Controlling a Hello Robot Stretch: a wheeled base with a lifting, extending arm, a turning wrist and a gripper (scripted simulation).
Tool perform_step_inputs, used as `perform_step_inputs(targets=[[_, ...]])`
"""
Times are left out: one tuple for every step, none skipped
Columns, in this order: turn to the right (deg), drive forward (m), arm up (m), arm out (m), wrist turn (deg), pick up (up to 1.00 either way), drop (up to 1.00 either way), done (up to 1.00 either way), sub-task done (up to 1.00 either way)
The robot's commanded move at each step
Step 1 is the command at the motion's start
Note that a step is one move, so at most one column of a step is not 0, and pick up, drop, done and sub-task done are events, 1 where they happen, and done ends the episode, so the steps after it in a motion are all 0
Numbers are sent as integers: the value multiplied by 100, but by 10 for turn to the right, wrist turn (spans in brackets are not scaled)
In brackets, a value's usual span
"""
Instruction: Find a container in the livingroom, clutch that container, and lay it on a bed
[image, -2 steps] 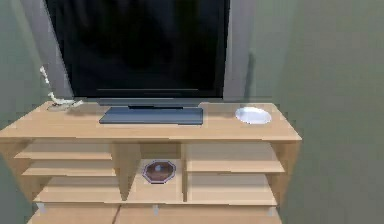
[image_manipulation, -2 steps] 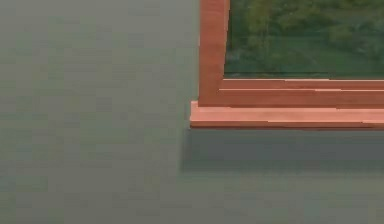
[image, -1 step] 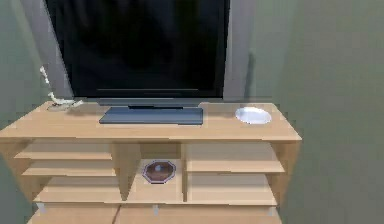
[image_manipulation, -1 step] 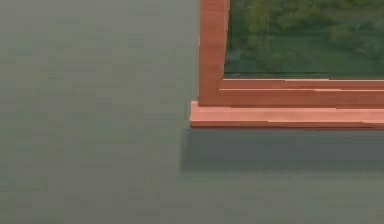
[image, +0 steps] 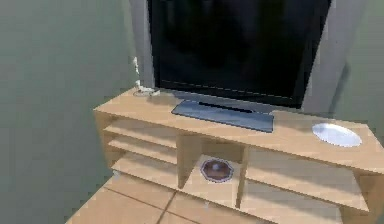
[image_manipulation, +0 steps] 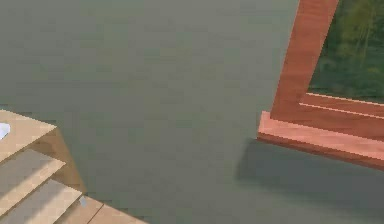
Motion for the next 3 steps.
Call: perform_step_inputs(targets=[[0, 10, 0, 0, 0, 0, 0, 0, 0], [-330, 0, 0, 0, 0, 0, 0, 0, 0], [0, 65, 0, 0, 0, 0, 0, 0, 0]])
